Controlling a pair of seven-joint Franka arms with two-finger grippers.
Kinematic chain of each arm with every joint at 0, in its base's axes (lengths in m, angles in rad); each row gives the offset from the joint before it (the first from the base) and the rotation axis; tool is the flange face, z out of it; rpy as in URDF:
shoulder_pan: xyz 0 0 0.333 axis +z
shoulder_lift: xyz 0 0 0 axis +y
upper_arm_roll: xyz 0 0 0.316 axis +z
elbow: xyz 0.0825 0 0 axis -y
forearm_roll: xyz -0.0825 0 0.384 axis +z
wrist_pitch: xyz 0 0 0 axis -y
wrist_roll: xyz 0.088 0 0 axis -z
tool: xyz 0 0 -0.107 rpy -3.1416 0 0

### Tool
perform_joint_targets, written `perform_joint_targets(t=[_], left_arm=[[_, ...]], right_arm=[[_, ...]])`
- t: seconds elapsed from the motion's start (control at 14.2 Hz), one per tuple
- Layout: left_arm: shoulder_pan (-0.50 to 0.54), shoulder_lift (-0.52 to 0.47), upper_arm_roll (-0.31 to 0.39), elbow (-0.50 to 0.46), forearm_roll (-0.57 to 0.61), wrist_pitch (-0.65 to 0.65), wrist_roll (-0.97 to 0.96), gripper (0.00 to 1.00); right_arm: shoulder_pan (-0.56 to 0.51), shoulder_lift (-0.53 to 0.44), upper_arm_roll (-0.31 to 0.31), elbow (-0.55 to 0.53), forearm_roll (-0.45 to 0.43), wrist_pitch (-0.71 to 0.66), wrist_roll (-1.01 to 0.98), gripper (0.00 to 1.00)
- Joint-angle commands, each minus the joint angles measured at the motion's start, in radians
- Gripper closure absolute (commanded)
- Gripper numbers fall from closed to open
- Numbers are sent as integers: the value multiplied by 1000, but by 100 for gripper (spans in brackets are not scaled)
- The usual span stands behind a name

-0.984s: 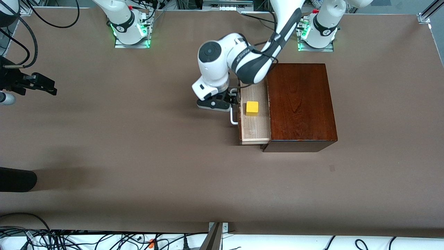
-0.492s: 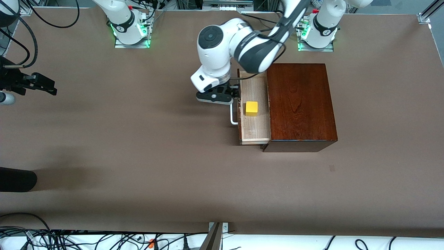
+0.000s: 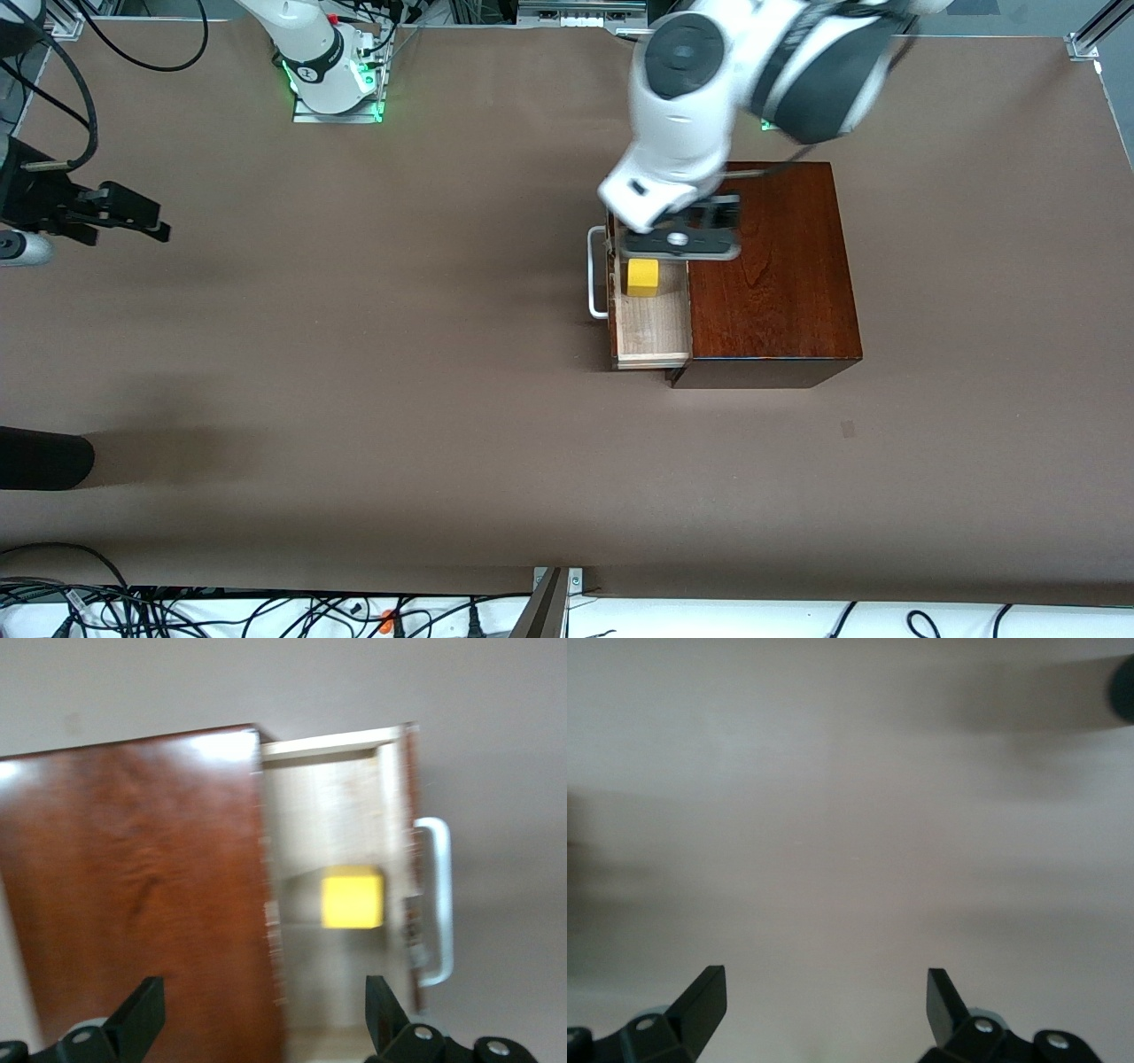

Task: Open drawer, take yellow block, close drawer

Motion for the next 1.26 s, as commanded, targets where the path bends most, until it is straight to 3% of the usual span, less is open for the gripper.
perform_joint_targets(t=[0.0,0.21,0.42,0.84,0.98,1.19], left_arm=[[129,-77,-9,-23,-30,-105,185,0],[267,-121,-9,-23,-36,-189,399,0],[368,-143,-8,-26,-40,-217,451,0],[520,-210,-6,-104,-64,-82,513,0],[552,-265,-5,-190,-72,-18,531,0],[557,-421,-3,-383,-75,143,531,0]], right_arm=[[1,-14,89,6,42,-10,172,0],[6,-12,244,31,34,-9,506,0],[49,-1,358,34,23,13,947,0],[328,110,372,37,-41,210,1838,0],[404,166,372,68,-52,273,2083,0],[500,309,370,213,-102,293,2406,0]])
